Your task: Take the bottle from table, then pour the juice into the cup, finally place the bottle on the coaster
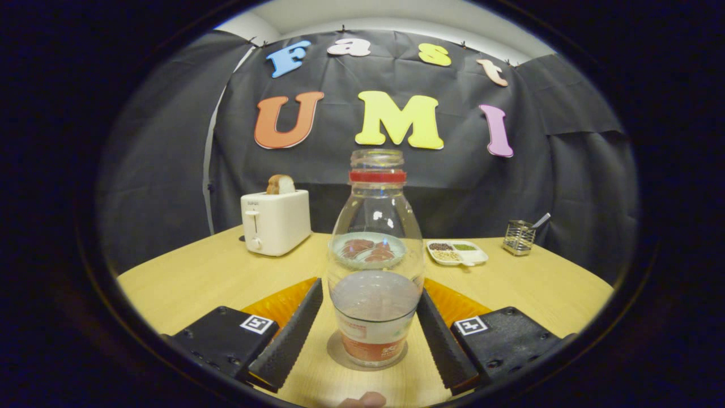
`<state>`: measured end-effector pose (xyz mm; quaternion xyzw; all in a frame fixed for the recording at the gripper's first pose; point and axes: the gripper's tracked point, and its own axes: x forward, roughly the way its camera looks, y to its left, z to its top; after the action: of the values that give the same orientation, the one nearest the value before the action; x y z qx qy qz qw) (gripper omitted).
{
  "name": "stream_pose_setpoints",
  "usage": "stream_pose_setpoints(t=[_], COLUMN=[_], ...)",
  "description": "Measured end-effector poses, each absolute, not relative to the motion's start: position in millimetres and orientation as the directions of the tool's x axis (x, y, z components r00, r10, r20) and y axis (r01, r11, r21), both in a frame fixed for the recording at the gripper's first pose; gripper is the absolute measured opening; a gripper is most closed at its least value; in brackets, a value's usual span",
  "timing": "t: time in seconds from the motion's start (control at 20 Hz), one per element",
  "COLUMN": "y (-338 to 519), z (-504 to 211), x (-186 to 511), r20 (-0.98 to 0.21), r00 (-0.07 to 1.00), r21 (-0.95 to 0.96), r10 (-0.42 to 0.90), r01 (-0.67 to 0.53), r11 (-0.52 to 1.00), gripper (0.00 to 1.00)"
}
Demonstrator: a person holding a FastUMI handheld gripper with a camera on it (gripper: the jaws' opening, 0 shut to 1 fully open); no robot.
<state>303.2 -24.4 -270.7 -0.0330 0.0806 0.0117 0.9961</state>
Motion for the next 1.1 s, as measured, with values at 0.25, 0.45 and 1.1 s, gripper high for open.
stream_pose_setpoints(t=[0.25,0.45,1.1], y=[-24.2,-20.7,-58.2], z=[-242.0,-216.5,-123.5], x=[284.0,268.5,159.8], r20=[-0.126,-0.119,-0.096], r00=[0.992,0.993,0.995], r21=[-0.062,-0.082,-0.059], r10=[0.020,0.025,-0.026], r01=[-0.028,-0.035,0.021], r11=[0.998,0.996,0.998], gripper=[1.00,1.00,1.00])
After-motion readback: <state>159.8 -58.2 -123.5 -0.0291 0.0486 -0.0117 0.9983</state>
